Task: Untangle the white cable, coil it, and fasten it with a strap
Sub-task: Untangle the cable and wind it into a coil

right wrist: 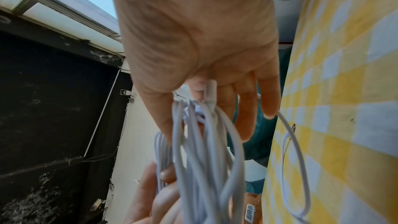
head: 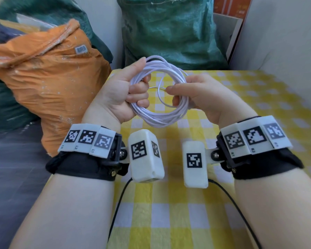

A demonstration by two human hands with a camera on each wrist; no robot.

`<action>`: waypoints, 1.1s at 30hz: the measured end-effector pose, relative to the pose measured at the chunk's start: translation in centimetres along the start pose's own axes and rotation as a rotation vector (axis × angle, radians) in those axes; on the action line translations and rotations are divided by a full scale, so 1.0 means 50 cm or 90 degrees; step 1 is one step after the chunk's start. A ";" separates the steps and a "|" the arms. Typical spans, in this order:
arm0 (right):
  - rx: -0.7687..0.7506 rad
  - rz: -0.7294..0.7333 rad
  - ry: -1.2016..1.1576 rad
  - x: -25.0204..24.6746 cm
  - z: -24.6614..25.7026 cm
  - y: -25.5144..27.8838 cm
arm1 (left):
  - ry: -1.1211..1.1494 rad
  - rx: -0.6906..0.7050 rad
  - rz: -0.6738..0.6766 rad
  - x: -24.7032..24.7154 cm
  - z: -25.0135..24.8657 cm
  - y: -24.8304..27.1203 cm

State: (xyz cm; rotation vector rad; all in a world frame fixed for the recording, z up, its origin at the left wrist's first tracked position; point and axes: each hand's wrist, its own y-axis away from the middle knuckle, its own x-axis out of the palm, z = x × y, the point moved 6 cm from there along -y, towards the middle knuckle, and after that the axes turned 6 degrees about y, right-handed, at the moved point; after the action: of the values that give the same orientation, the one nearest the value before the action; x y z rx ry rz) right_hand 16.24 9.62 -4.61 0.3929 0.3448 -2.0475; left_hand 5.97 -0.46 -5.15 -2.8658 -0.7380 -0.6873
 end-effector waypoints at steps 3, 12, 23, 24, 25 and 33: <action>0.014 -0.012 -0.059 -0.001 -0.006 -0.005 | 0.053 0.020 -0.023 -0.006 -0.003 -0.005; 0.006 -0.120 -0.299 -0.013 -0.002 -0.002 | 0.078 -0.012 0.026 0.004 0.013 -0.001; -0.005 -0.063 0.017 0.003 0.008 0.009 | -0.194 -0.085 0.110 0.009 0.035 0.012; -0.007 -0.043 0.035 0.009 0.010 0.011 | -0.230 -0.084 0.122 0.014 0.035 0.013; -0.010 -0.024 0.051 0.015 0.013 0.013 | -0.254 -0.084 0.128 0.016 0.035 0.014; -0.033 0.022 0.077 0.028 0.019 0.014 | -0.273 -0.048 0.094 0.018 0.031 0.008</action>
State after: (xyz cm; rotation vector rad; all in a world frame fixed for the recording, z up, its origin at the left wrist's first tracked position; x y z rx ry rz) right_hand 16.09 7.82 -4.37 0.4882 0.4600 -1.9818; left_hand 7.49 -0.10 -6.10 -3.1335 -0.5398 -0.0785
